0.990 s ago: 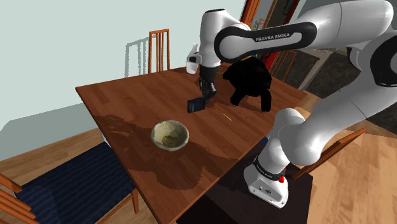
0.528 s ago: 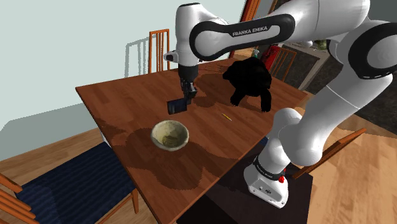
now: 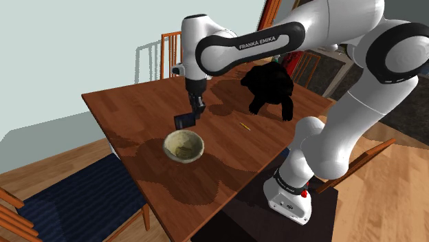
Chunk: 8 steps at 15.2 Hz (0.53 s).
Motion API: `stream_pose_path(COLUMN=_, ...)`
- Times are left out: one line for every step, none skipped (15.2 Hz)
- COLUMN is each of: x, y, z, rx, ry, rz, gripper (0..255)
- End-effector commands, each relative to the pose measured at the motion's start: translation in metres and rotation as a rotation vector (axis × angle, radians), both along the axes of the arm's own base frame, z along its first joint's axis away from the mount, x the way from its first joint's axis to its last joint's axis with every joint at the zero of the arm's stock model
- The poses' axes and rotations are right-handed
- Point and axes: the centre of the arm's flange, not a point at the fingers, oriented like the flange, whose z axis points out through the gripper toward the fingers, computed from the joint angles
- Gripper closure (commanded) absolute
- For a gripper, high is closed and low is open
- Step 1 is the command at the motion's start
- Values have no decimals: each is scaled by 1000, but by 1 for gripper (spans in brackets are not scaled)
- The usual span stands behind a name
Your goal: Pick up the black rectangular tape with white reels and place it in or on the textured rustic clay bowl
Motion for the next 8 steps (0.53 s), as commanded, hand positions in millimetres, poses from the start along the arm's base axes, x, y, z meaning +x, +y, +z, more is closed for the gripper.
stream_pose_path(x=-1, y=0, z=-12, rx=0, ry=0, rz=0, gripper=255)
stream_pose_path(x=-1, y=0, z=-17, rx=0, ry=0, rz=0, gripper=255)
stream_pose_path(x=-1, y=0, z=-22, rx=0, ry=0, rz=0, gripper=255)
stream_pose_path(x=-1, y=0, z=-28, rx=0, ry=0, rz=0, gripper=255)
stream_pose_path(x=-1, y=0, z=-33, rx=0, ry=0, rz=0, gripper=255)
stream_pose_path(x=-1, y=0, z=-38, rx=0, ry=0, rz=0, gripper=255)
stream_pose_path(x=-1, y=0, z=-43, rx=0, ry=0, rz=0, gripper=255)
stream_pose_path(x=-1, y=0, z=-49, rx=0, ry=0, rz=0, gripper=255)
